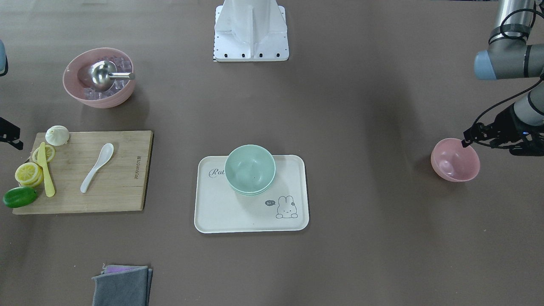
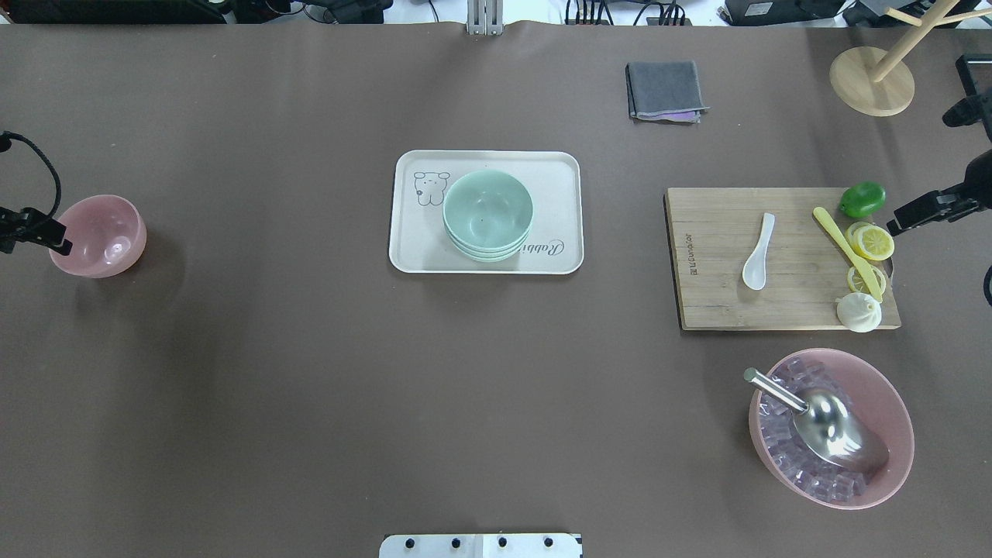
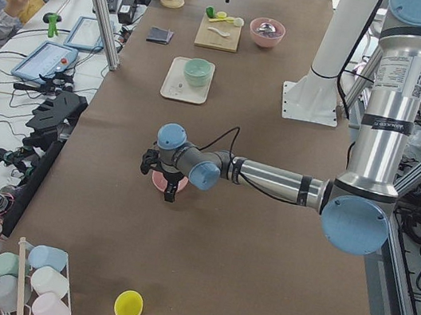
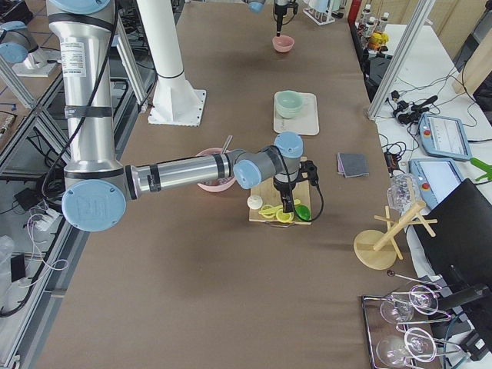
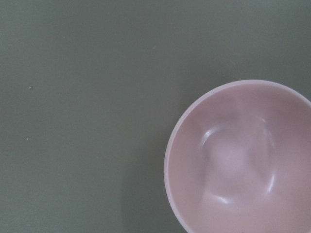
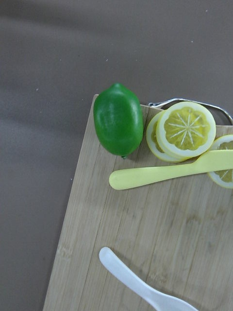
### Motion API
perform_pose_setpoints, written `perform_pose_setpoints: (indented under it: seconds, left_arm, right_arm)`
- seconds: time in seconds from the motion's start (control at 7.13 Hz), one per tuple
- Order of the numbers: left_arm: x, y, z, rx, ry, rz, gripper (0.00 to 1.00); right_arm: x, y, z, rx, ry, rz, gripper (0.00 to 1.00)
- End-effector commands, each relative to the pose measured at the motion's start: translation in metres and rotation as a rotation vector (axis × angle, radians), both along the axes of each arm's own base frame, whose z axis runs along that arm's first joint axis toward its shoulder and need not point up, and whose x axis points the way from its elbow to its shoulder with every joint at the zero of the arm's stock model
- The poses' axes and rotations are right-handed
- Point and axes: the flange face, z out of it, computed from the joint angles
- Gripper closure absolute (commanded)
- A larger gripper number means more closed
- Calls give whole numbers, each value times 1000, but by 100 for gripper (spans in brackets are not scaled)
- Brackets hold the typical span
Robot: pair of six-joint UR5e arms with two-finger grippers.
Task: Stack pink bowl on green and place spoon
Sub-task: 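Grasp the pink bowl rim with left gripper while right reaches for spoon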
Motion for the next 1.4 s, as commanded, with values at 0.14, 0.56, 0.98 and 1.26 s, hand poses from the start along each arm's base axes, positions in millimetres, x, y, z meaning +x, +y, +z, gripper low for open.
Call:
perform_pose_setpoints:
  seconds: [0.14,0.56,0.98,1.26]
  left_arm:
    - [19,-24,22,-22,-15,7,44]
    - [23,-23,-3,-13,56,31,100]
    - [45,-52,-144,-14,226,-23,100]
    - [128,-71,-287,-86,327,-93,100]
  right_arm:
    - [-19,-5,-6,4,1,-18,0]
    - [-26,-5,-10,10,-3,-29,0]
    - [-60,1,-21,-57,-32,27,0]
    - [-110,7,-36,-118,-28,97,0]
